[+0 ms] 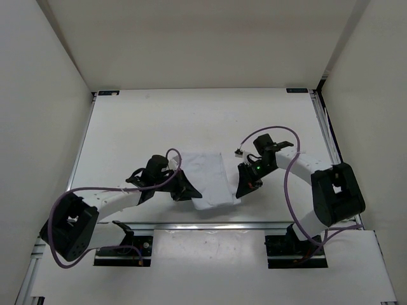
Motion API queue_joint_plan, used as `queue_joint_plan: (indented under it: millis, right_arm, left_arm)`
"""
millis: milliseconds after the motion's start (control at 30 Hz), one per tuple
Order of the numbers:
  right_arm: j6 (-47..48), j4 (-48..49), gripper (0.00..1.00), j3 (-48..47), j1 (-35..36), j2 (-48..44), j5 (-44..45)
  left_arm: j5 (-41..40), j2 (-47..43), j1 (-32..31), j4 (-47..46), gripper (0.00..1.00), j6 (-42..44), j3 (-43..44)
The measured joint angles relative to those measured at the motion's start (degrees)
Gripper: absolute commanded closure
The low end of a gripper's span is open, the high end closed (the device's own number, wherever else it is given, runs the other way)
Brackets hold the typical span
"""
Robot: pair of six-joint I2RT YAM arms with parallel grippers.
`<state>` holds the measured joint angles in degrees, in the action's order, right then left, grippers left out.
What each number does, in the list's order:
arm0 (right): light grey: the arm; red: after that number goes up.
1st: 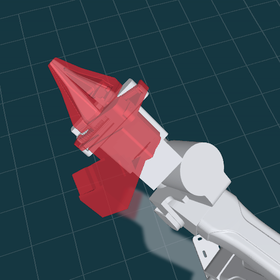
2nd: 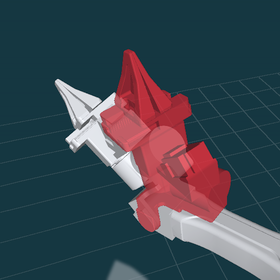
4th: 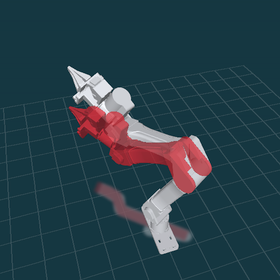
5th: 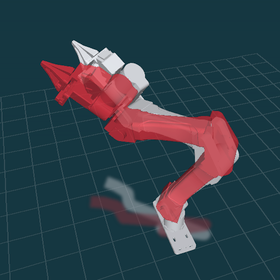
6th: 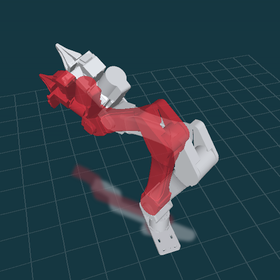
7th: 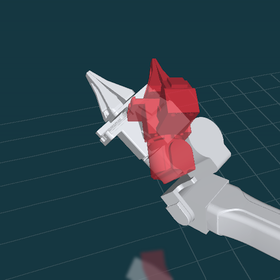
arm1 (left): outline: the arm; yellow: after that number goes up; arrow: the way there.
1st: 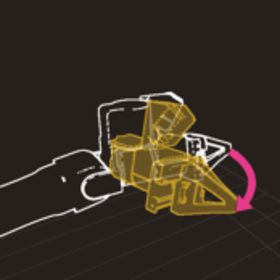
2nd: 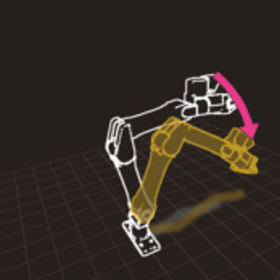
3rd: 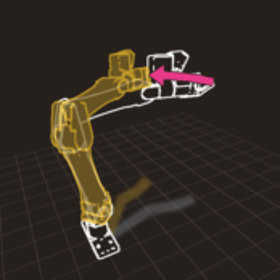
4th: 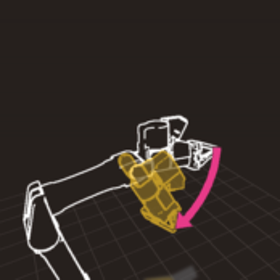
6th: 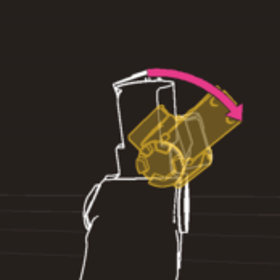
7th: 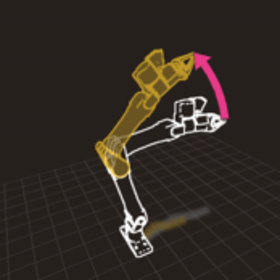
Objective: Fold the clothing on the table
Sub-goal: Fold the skirt
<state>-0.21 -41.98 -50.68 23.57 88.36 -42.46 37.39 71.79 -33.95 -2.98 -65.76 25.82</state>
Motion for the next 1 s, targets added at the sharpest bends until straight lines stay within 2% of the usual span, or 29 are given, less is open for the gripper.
queue_joint_plan:
  millis: [167, 467, 767, 933, 1000]
  right_arm:
    - [1.44, -1.62, 1.00, -2.64, -2.32, 1.09, -2.99]
    - [3.67, -2.60, 1.00, -14.69, -3.93, 6.62, -7.69]
    - [3.56, -2.64, 1.00, -20.20, -2.51, 11.43, -10.45]
    - [3.21, -2.58, 0.99, -24.50, -3.02, 15.47, -11.43]
    - [3.17, -2.62, 1.00, -26.36, -3.48, 16.85, -11.82]
  left_arm:
    - [1.20, -0.61, 1.51, -1.33, 0.85, -2.34, -0.09]
    - [2.40, 0.55, 4.04, -5.25, 0.58, -7.85, -0.09]
    - [4.13, 4.66, 8.59, -8.90, 0.48, -14.49, 0.61]
    - [4.50, 8.39, 10.54, -13.84, 0.50, -20.92, 2.54]
    - [4.61, 10.03, 10.91, -16.55, 0.55, -23.89, 3.80]
